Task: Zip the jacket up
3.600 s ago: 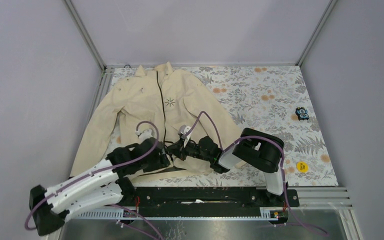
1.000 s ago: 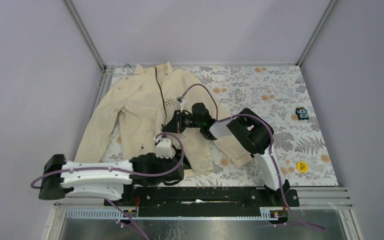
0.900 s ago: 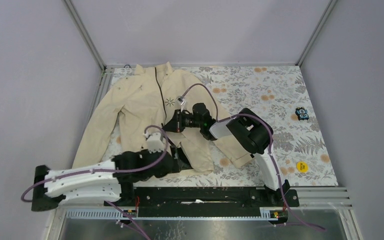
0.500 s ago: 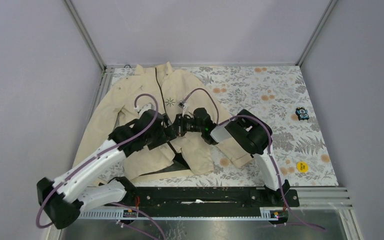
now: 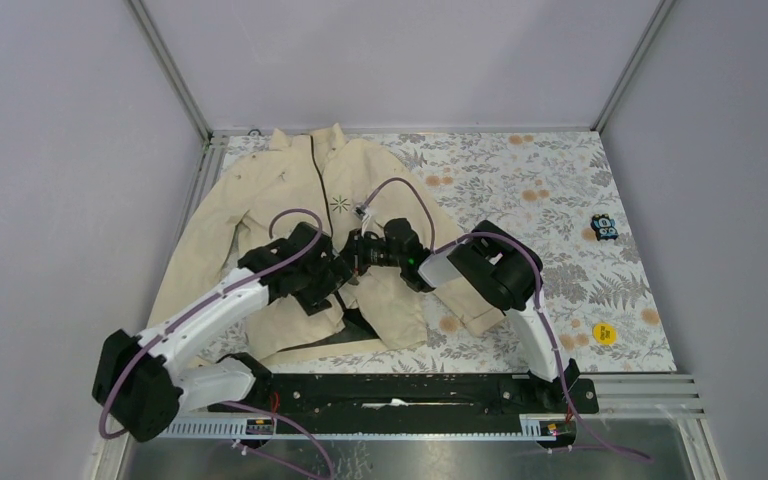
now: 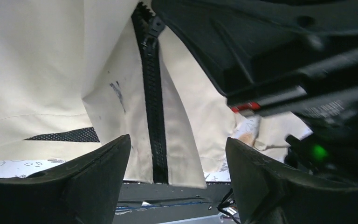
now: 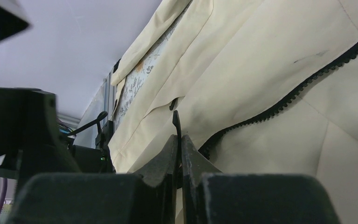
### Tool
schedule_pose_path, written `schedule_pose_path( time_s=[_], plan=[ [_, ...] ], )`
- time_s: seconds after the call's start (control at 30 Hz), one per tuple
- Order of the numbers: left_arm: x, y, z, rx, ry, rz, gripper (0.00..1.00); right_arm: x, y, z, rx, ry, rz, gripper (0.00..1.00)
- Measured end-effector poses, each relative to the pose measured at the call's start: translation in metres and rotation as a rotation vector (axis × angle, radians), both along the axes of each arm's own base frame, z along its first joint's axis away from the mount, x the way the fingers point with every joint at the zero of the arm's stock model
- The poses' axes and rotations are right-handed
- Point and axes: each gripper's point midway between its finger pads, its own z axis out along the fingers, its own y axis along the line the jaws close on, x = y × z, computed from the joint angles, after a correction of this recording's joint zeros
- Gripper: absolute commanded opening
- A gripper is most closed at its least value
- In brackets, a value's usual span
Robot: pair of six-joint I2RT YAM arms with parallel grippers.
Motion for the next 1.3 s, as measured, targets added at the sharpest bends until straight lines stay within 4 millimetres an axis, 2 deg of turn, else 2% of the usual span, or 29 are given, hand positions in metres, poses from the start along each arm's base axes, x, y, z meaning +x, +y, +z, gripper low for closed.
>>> schedule_pose_path(
  time_s=[0.1,0.23,0.43,0.57,0.67,0.87,0.93,1.1,1.3],
  plan=[
    [0.0,-0.001,-0.02,0.022,0.086,0.012,0.78,-0.001,0.0,0.0,0.001,-0.002,0.001,0.0],
    [0.001,-0.002,-0.031,0.034,0.117,0.01,0.61,-0.002,0.001,0.0,0.0,-0.008,0.004,0.0],
    [-0.013,0.013,-0.054,0.086,0.143,0.009,0.15,-0.002,0.001,-0.003,-0.011,-0.015,0.002,0.0],
    [-0.027,0.026,-0.07,0.132,0.165,-0.002,0.0,-0.004,0.002,-0.01,-0.044,-0.01,0.0,0.0],
    [-0.029,0.032,-0.072,0.145,0.151,-0.003,0.0,-0.004,0.006,-0.014,-0.079,-0.005,-0.009,0.0],
    [-0.026,0.041,-0.063,0.136,0.066,0.018,0.0,0.005,0.014,-0.007,-0.109,0.007,-0.027,0.0],
    [-0.024,0.042,-0.059,0.126,0.036,0.027,0.0,0.008,0.018,-0.002,-0.114,0.012,-0.026,0.0],
    [-0.029,0.05,-0.054,0.128,0.016,0.042,0.0,0.032,0.024,0.015,-0.12,-0.008,-0.069,0.0],
    [-0.033,0.057,-0.04,0.122,-0.026,0.047,0.0,0.036,0.023,0.029,-0.125,-0.02,-0.08,0.0]
  ],
)
